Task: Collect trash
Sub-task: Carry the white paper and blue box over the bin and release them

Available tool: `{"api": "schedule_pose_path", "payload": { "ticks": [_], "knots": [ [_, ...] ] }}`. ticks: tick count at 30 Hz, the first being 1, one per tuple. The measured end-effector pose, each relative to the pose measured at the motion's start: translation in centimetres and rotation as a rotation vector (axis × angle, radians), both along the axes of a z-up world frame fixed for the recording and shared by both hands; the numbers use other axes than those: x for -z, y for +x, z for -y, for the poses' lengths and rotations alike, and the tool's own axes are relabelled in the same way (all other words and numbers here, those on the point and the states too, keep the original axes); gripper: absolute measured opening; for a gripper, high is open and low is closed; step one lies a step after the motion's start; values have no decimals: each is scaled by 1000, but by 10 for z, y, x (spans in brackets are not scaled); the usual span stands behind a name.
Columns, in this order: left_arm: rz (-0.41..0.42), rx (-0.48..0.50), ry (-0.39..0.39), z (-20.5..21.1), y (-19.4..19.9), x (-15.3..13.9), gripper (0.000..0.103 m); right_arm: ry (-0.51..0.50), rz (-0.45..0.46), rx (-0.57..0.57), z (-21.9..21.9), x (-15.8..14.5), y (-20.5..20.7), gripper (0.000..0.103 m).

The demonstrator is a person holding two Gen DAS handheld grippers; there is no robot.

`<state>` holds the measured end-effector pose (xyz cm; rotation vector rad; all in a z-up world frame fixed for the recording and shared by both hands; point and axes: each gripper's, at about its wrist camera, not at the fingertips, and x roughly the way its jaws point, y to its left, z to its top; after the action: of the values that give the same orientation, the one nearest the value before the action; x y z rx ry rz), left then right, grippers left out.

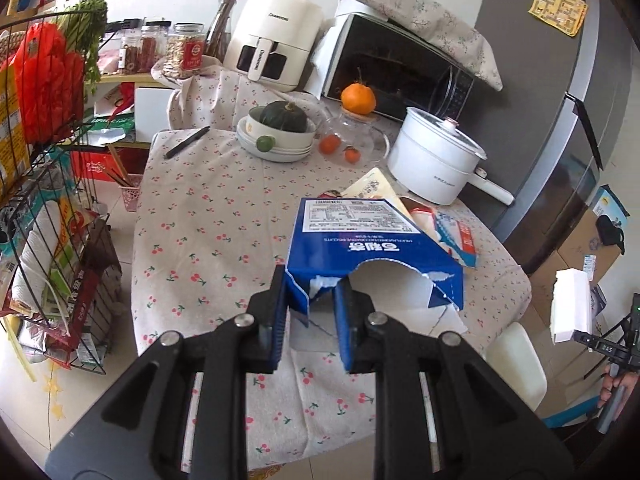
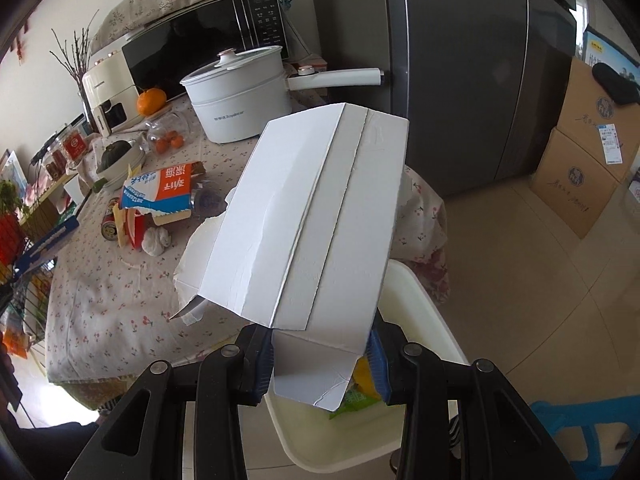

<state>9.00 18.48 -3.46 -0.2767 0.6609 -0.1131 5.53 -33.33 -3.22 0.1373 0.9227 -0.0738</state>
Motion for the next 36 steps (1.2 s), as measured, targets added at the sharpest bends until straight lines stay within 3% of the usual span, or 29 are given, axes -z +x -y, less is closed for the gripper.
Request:
{"api": "schedule_pose_path", "payload": {
  "ticks": [9,18,23,36],
  "knots": [
    [30,256,34,81,-13,-17,23,-84,-179,13,10,38,-5,40],
    [-17,466,82,162,-20,-2,23,-99,-314,28,26,68,-7,41],
    [-48,558,129,202,-22,12,23,-73,-301,40,31,64,-9,61],
    [-129,766,250,306,-19,55,24,-41,-219,139,54,42,-12,64]
  ]
}}
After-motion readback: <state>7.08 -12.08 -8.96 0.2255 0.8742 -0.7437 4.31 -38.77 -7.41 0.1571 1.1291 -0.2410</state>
